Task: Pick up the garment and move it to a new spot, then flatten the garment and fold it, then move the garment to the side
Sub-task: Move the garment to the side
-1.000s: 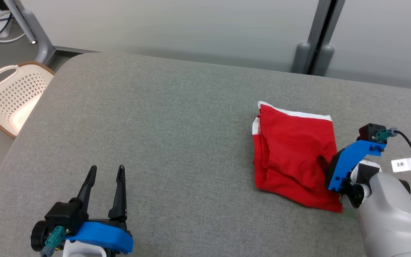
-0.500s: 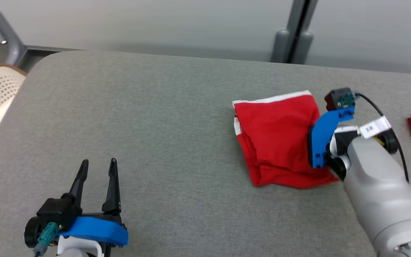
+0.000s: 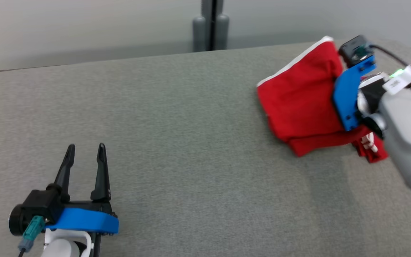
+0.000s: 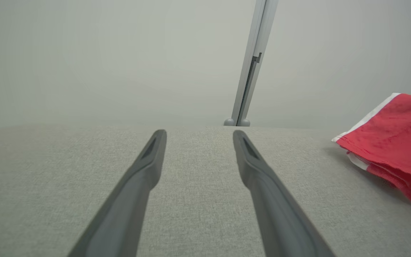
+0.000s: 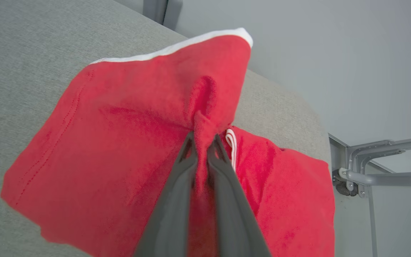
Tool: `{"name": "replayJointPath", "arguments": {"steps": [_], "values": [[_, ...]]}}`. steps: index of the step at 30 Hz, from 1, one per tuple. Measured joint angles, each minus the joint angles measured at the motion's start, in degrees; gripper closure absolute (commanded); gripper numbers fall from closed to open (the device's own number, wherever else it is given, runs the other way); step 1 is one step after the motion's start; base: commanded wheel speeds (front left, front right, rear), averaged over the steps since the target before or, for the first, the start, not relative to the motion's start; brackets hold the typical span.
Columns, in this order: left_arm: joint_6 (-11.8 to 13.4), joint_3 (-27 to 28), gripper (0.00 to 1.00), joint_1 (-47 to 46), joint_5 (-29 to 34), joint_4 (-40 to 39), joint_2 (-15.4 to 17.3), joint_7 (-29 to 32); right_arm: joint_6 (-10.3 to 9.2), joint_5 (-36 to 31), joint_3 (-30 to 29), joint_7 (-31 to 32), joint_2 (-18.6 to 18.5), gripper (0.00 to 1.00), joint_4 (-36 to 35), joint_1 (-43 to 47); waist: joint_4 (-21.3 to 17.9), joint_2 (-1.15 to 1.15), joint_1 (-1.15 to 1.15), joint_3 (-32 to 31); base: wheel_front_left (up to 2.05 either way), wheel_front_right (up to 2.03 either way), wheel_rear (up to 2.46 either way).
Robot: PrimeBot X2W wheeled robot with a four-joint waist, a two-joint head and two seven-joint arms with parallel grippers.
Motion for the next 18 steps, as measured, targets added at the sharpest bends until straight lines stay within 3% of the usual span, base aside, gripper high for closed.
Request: {"name": "replayJointPath", "arguments": {"steps": [4,10,18], "values": [[-0.2,-0.3,0.00,-1.7,0.6,-1.2,0.9,0.2,-0.01,4.7,4.3,0.8,-7.1,1.00,-5.3,-1.2,-2.8,0.00,0.00,2.5,0.00,0.00,0.00],[-0.5,-0.9,0.00,-3.6,1.4,-3.3,2.1,1.4,0.00,6.2,5.7,0.0,-14.6,1.00,-7.5,-2.1,-5.3,0.00,0.00,6.7,0.00,0.00,0.00],[-0.7,-1.6,0.00,-5.5,2.2,-5.3,3.9,3.4,0.00,3.1,-0.1,-5.4,-17.4,1.00,-1.7,-2.5,-5.6,0.00,0.00,11.5,0.00,0.00,0.00]]}}
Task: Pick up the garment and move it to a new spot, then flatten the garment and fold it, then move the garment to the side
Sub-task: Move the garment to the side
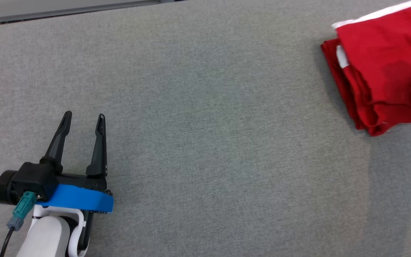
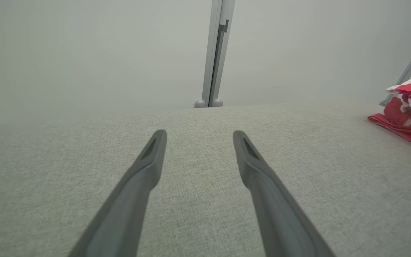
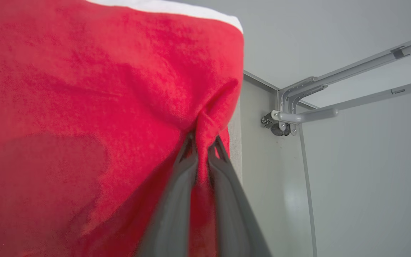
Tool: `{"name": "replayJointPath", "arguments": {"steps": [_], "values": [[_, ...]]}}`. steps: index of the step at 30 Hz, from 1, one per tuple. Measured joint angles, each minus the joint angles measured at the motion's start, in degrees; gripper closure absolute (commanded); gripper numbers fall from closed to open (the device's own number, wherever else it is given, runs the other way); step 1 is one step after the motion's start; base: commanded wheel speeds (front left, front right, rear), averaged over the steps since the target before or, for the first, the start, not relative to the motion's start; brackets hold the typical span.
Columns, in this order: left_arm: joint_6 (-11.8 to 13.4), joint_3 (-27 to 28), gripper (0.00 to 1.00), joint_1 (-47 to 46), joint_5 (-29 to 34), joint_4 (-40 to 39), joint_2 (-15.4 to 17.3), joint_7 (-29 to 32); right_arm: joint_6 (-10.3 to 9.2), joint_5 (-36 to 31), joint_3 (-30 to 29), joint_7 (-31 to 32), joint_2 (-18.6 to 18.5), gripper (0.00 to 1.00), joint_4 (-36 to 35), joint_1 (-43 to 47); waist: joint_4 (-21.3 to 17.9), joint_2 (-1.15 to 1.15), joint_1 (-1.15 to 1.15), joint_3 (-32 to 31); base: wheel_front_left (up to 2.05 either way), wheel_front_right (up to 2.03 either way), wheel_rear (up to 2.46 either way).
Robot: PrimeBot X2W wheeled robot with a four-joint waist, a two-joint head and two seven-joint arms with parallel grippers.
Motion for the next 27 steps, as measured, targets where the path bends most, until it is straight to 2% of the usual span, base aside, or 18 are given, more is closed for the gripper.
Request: {"name": "replayJointPath", "arguments": {"steps": [3,4,11,12,16,20,27], "values": [[-0.1,-0.2,0.00,-0.5,0.0,-0.2,0.3,0.5,0.00,-1.9,-3.8,-2.5,0.5,1.00,3.7,0.3,1.0,0.00,0.00,0.9,0.00,0.00,0.00],[-0.1,-0.3,0.00,-0.7,0.0,-0.2,0.4,0.5,0.00,-3.0,-4.7,-3.1,0.9,0.00,4.9,0.4,1.3,0.00,0.00,1.1,0.00,0.00,0.00],[-0.3,-1.1,0.00,-1.1,-0.1,1.3,-0.3,0.1,0.00,-6.6,-13.6,-8.3,4.0,0.00,13.2,2.0,3.0,0.00,0.00,0.2,0.00,0.00,0.00],[-0.3,-1.3,0.00,-1.0,-0.5,2.4,-0.9,-0.4,0.00,-6.7,-16.1,-11.6,5.5,0.00,13.9,3.0,3.3,0.00,0.00,-1.1,0.00,0.00,0.00],[-0.3,-1.4,0.00,0.6,-1.5,4.3,-2.1,-1.4,-0.01,-6.6,-19.3,-19.8,8.3,0.00,13.9,5.9,3.8,0.00,-0.01,-4.4,0.00,0.00,0.00],[0.0,-0.7,0.00,3.4,-2.6,5.6,-2.9,-2.2,0.00,-6.4,-20.9,-26.4,12.4,0.00,11.7,9.9,4.2,0.00,-0.01,-8.3,0.00,0.00,0.00],[0.4,0.3,0.00,7.8,-3.6,6.9,-3.7,-2.9,-0.01,-5.5,-22.7,-29.3,16.8,0.00,0.2,20.9,5.0,0.00,-0.02,-14.7,0.00,0.00,0.00]]}}
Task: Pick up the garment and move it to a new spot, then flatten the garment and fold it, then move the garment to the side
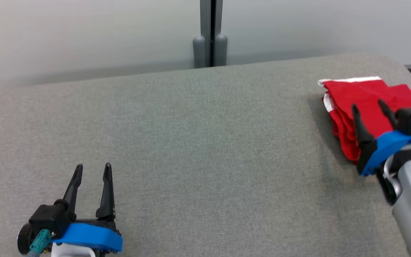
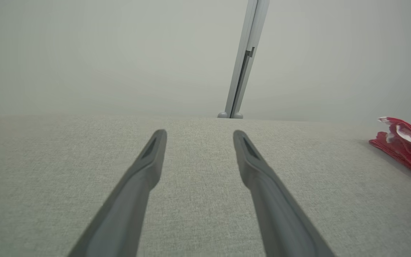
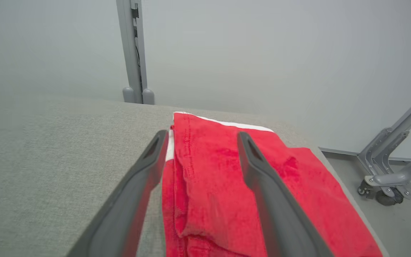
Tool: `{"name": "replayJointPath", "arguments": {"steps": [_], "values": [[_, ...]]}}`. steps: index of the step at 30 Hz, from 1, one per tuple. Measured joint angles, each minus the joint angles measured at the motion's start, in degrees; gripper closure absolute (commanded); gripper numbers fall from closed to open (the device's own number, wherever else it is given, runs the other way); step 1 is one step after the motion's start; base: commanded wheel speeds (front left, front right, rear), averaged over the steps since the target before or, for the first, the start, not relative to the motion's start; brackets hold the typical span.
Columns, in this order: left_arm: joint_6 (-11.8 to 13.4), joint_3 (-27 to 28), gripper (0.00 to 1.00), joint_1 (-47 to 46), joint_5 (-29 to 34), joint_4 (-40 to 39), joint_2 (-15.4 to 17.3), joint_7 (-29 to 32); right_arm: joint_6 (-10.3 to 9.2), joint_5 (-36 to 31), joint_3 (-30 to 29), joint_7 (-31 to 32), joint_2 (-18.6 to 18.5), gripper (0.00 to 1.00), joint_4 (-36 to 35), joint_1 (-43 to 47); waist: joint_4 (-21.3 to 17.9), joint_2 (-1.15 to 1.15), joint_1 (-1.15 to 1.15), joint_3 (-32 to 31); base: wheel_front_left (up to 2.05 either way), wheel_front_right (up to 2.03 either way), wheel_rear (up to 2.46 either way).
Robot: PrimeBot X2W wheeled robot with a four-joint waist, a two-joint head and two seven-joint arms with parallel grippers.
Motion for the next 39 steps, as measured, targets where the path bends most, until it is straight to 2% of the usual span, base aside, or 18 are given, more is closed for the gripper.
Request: {"name": "replayJointPath", "arguments": {"steps": [7,11,17,26,39], "values": [[0.2,0.9,0.00,2.7,-0.4,1.1,-0.4,-0.3,0.00,-0.3,-4.2,-0.2,3.6,0.00,-19.1,16.4,1.5,0.00,-0.01,-4.2,0.00,0.00,0.00],[0.2,1.5,0.00,3.4,-0.6,1.8,-0.6,-0.4,0.00,-1.5,-6.7,1.1,7.1,0.00,-29.3,24.7,2.2,0.00,-0.01,-5.6,0.00,0.00,0.00],[0.1,2.3,0.00,4.2,-0.7,3.0,-1.0,-0.5,0.00,-3.0,-10.0,5.8,11.6,0.00,-39.9,32.7,2.3,0.00,0.00,-6.9,0.00,0.00,0.00],[-0.2,4.0,0.00,5.5,-0.7,4.3,-1.8,-0.5,-0.01,-5.4,-13.0,9.7,14.6,0.00,-47.0,37.6,1.8,0.00,0.00,-8.0,0.00,0.00,0.00],[-1.0,5.6,0.00,6.5,0.3,4.3,-2.7,-0.5,-0.01,-6.8,-13.8,10.8,15.7,0.00,-49.7,39.5,0.6,0.00,0.01,-7.4,0.00,0.00,0.00]]}}
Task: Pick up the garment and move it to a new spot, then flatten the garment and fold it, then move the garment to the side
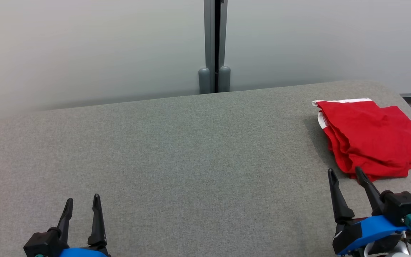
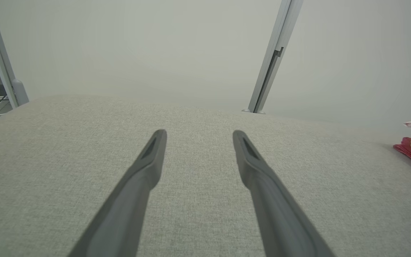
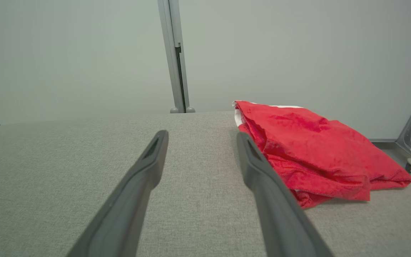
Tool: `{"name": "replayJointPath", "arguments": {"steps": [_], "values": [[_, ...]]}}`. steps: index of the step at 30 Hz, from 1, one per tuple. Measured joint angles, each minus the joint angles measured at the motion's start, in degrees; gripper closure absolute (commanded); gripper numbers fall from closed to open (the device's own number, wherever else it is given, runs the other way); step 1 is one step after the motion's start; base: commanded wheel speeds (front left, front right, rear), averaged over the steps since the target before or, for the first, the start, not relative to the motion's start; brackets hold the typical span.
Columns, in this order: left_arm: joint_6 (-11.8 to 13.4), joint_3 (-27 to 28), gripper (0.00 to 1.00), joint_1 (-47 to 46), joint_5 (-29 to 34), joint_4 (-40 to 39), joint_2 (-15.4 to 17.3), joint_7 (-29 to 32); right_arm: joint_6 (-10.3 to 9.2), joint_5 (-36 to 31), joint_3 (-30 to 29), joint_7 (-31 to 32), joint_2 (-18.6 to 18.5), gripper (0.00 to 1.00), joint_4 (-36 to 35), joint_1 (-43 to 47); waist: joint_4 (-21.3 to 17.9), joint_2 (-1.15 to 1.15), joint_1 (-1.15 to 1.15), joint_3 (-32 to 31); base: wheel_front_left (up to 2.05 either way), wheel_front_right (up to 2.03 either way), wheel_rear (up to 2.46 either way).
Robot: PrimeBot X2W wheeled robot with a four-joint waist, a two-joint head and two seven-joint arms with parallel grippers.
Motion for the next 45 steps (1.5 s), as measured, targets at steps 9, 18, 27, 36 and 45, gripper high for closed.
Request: {"name": "replayJointPath", "arguments": {"steps": [9,18,27,36,45], "values": [[-0.9,0.2,0.00,0.0,1.1,0.0,0.0,0.0,0.00,0.2,0.2,-0.1,0.1,0.00,0.0,0.4,0.5,0.00,0.00,0.0,0.00,0.00,0.00],[-1.4,0.5,0.00,0.0,1.4,0.1,0.0,0.0,0.00,1.1,0.2,-0.1,0.2,0.00,0.2,0.6,0.8,0.00,0.00,0.2,0.00,0.00,0.00],[-1.7,0.4,1.00,1.3,-0.5,3.1,-1.7,1.0,0.00,3.2,0.1,0.5,0.4,1.00,4.0,1.3,0.9,0.00,0.00,0.2,0.00,0.00,0.00],[-2.3,1.9,1.00,1.0,-8.8,2.8,-2.5,3.6,0.00,13.2,-0.2,1.7,0.4,1.00,4.4,1.2,1.2,0.00,0.00,0.2,0.00,0.00,0.00],[-2.8,3.3,1.00,-0.1,-16.4,2.2,-3.1,5.8,0.00,22.2,-0.6,2.8,0.4,1.00,4.7,0.9,1.6,0.00,0.00,0.2,0.00,0.00,0.00]]}}
